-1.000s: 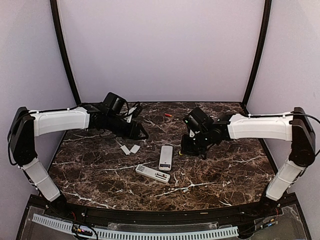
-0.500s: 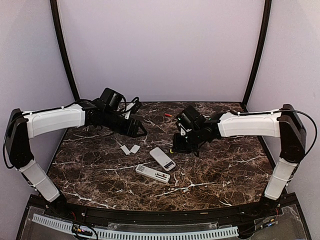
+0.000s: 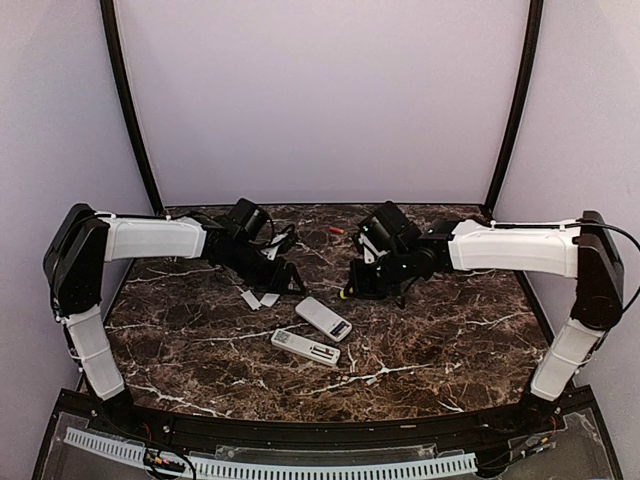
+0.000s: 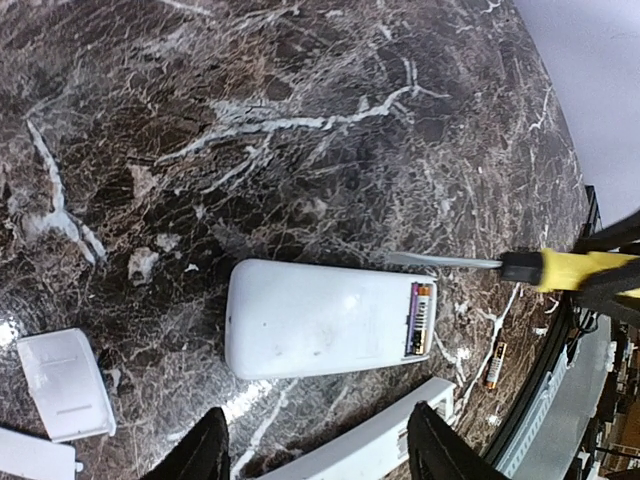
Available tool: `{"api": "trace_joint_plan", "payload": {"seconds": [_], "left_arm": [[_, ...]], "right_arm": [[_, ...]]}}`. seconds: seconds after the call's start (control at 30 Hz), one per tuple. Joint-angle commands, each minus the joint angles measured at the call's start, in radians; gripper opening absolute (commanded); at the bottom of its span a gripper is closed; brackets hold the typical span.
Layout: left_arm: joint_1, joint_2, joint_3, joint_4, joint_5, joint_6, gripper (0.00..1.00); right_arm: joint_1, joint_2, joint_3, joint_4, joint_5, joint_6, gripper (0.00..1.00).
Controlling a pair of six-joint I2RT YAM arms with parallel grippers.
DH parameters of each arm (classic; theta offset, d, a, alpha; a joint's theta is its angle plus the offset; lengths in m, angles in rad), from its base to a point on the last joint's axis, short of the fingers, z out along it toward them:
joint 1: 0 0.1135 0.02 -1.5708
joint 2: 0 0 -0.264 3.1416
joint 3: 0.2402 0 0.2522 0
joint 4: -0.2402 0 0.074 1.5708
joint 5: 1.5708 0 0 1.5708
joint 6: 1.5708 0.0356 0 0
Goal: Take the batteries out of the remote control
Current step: Adjust the remote control without the battery cover at the center of the board.
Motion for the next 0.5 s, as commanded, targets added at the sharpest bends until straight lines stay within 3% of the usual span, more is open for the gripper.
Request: {"api": "trace_joint_plan", "payload": {"seconds": [0.0,0.47], "left_arm": [[-0.003,0.060,0.067,-0.031,0.016,-0.014,0.60],[-0.073,0.218,0.171,-0.125,-0.162,0.065,0.59]], "right_arm": [[-0.004,-0.084,-0.027,-0.096,0.060,-0.005,0.00],[-0.011,-0.159,-0.129,-0.074,-0.009,-0.127,0.00]]}}
